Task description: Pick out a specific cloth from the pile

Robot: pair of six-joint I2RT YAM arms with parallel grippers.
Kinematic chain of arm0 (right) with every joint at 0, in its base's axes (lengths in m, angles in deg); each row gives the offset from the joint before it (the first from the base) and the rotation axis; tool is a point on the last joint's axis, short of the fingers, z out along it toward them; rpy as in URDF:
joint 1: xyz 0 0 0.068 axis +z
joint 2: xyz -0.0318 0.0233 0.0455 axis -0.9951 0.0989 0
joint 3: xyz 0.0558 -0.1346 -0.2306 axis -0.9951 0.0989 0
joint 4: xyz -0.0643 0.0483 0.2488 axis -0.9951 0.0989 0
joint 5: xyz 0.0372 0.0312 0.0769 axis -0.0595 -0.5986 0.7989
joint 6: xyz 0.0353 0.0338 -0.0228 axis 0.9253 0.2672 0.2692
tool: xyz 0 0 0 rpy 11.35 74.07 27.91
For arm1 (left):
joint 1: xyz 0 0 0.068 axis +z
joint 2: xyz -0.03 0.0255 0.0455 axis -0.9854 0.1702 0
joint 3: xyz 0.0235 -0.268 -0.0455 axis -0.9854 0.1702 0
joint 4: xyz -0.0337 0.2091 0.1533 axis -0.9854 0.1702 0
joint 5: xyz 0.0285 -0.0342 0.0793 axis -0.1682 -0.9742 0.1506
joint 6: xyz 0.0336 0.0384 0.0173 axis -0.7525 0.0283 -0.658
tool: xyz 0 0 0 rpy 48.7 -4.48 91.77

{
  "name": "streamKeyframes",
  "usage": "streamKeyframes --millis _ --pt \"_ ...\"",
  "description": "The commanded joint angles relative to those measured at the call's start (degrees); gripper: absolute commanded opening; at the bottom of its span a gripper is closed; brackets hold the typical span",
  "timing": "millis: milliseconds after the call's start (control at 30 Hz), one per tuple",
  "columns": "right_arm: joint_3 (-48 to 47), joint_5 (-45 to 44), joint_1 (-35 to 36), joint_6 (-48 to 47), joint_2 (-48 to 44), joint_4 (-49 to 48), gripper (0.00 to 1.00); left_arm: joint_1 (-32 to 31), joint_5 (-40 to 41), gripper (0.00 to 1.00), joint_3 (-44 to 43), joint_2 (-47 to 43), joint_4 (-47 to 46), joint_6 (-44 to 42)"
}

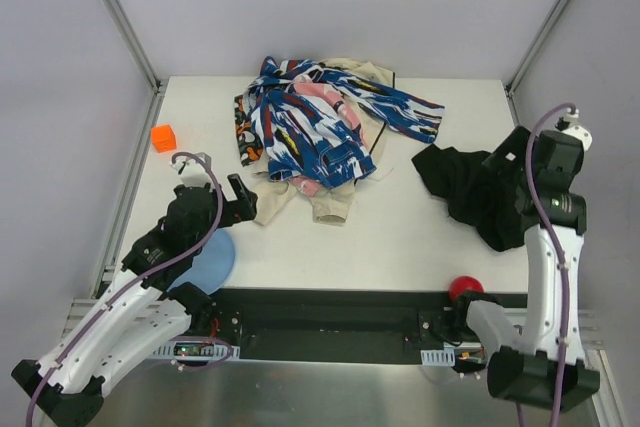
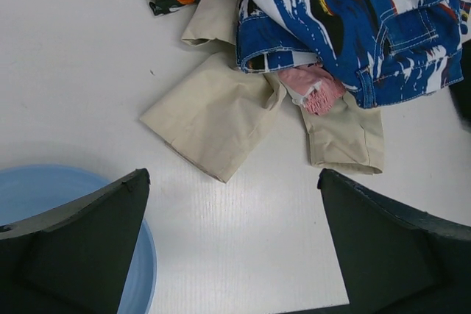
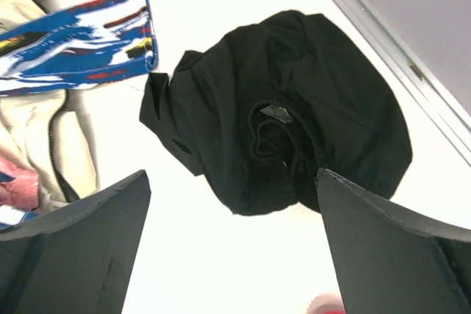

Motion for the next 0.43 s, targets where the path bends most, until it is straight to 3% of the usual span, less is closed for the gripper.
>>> streamKeyframes --millis 0,167,400 --pt "1.89 -1.07 0.2 -1.02 -10.43 3.81 0.96 0.25 4.72 0.99 -0.25 -0.3 1.39 2.06" --pt "7.86 -2.82 0.11 -0.85 -22.04 1.78 0.96 0.25 5.96 0.99 -1.05 0.23 3.68 3.55" --pt "10.33 -0.91 0.11 -1.72 -25.75 0.38 0.96 0.25 7.1 0.99 -0.79 -0.29 4.56 4.43"
